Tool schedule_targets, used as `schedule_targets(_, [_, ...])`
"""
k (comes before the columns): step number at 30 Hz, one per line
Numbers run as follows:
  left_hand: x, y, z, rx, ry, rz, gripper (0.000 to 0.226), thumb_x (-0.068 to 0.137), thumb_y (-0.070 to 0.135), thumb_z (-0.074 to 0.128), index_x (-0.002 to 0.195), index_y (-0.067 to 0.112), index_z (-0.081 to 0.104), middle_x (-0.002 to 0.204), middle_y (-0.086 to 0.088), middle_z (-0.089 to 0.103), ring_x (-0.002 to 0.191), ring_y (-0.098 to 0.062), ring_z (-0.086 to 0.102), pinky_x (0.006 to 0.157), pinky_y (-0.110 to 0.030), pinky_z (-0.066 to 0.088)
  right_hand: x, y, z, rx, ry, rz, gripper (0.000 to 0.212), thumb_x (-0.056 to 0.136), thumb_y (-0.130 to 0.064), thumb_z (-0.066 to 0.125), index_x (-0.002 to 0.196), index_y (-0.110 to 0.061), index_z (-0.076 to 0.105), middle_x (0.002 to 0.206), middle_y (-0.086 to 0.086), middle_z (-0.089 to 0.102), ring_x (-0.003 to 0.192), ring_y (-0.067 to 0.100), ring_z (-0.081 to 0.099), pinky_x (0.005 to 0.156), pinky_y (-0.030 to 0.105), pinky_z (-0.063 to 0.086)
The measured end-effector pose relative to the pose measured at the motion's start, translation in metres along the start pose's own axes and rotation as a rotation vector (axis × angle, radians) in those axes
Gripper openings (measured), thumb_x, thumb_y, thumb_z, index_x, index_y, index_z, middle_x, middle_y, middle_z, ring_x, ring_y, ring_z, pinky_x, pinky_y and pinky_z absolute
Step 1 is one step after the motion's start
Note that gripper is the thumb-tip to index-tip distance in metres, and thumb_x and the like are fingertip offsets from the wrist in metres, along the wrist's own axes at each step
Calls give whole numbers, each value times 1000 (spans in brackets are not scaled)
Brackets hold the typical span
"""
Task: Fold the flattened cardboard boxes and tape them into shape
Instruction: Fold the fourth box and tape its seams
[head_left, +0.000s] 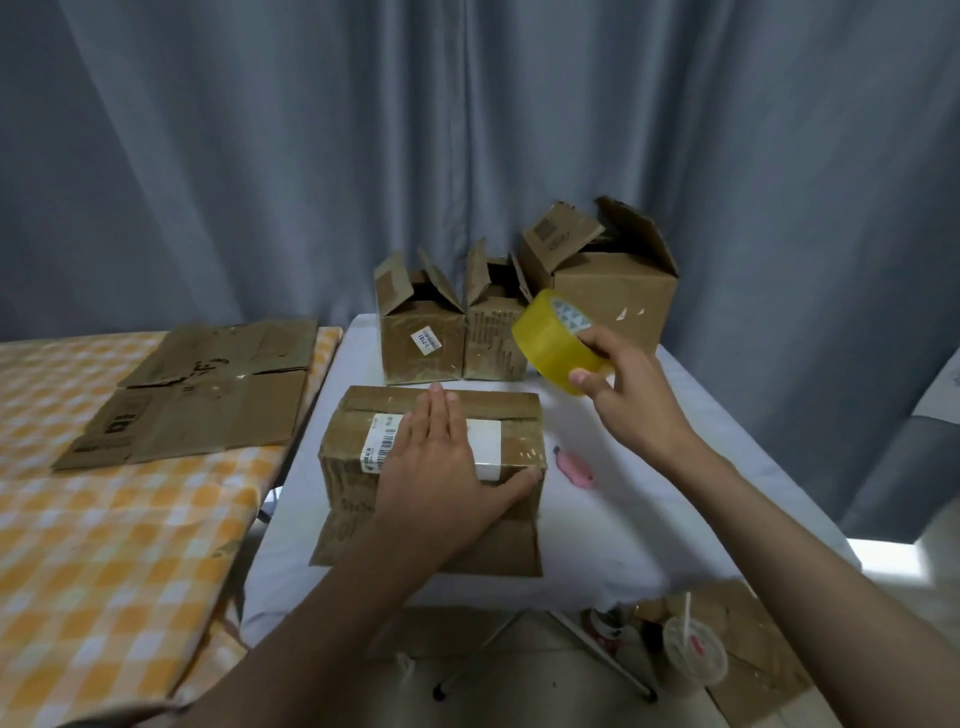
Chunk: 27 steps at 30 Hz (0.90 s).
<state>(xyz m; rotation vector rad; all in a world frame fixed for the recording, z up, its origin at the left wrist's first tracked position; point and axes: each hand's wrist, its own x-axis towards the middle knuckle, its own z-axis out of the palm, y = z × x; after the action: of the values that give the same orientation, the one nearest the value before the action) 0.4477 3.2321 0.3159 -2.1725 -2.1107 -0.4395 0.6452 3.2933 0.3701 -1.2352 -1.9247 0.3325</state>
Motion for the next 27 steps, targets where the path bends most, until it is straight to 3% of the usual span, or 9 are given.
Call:
schedule_targets(5, [13,3,-29,-185,100,62,89,92,73,13,159,13,10,167,-4,5,153,-14,1,120,-30,-5,-9,-8,-8,8,15,-55,25,93,-9,65,116,-16,61,109,-6,60,101,18,51,76,19,34])
schedule_targets(8, [20,2,-44,-378,184,131,68,101,55,27,157,16,24,164,-1,21,151,-11,12,123,-31,6,-13,-14,-10,17,4,-76,27,93,-10,65,119,-18,61,111,-9,57,103,12,47,77,3,29])
schedule_targets(12, [30,2,-60,-610,364,244,50,102,25,51,151,21,40,144,6,46,131,-6,42,108,-27,36,-17,-25,-10,8,-31,-155,29,94,-9,64,122,-14,61,113,-13,55,105,7,43,82,0,28])
schedule_targets(18, [37,3,-73,-647,555,344,29,96,7,60,122,16,69,121,-2,55,115,-10,52,96,-12,39,-19,-39,-12,31,-75,-207,29,93,-8,64,122,-14,61,115,-10,57,105,8,42,83,2,28])
schedule_targets(24, [34,0,-77,-717,630,398,21,89,8,71,110,12,76,113,-3,64,109,-15,60,89,-34,54,-21,-43,-15,53,-103,-180,31,94,-10,63,124,-19,60,118,-10,57,107,5,42,81,-1,27])
schedule_targets(27, [30,-2,-78,-696,691,435,17,84,10,78,102,10,78,106,-2,69,101,-14,65,85,-36,56,-22,-45,-15,52,-113,-173,32,95,-11,62,125,-19,59,118,-13,55,109,5,42,82,0,27])
